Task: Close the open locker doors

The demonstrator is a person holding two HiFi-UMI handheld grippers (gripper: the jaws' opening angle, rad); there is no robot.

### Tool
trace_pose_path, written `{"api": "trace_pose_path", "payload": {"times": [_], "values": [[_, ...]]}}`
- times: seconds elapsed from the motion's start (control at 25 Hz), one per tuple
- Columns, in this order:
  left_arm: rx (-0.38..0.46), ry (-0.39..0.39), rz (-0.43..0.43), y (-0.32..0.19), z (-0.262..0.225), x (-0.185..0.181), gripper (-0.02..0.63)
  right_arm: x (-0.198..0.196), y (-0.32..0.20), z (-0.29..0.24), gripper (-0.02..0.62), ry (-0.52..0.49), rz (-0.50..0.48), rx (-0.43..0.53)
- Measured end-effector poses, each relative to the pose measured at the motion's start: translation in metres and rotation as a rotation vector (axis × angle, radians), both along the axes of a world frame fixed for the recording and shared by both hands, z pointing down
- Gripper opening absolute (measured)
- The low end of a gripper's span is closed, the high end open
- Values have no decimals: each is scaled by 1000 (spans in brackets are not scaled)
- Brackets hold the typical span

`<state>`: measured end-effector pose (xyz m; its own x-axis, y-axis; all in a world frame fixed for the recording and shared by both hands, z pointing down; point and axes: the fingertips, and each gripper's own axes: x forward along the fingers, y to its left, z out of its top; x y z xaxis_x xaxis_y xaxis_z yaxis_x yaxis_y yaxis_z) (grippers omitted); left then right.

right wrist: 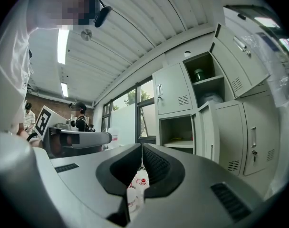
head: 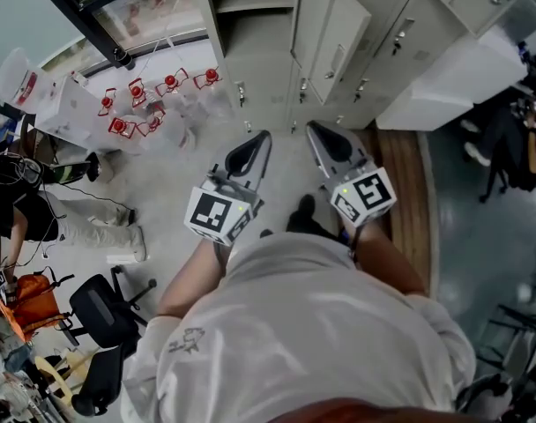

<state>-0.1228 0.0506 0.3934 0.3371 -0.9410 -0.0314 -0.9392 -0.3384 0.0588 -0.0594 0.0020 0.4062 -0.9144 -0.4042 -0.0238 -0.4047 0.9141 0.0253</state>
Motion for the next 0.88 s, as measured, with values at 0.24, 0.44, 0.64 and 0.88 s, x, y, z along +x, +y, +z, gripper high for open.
{"api": "trace_pose_path", "payload": {"times": [0.24,0.44,0.64,0.88], "values": [[-1,-15,-25,-39,-5,-5,-5,-1,-46,-5,-2,-6,-19,5],[15,-25,-40,-85,-9,2,-5,12,-95,-10,0,-3,-18,17],[12,-21,-62,-128,-6,13,-5,32,-140,-10,36,2,-25,28],[-1,-30,-101,-170,-2,30,-5,56,-188,-7,79,0,-58,19]]}}
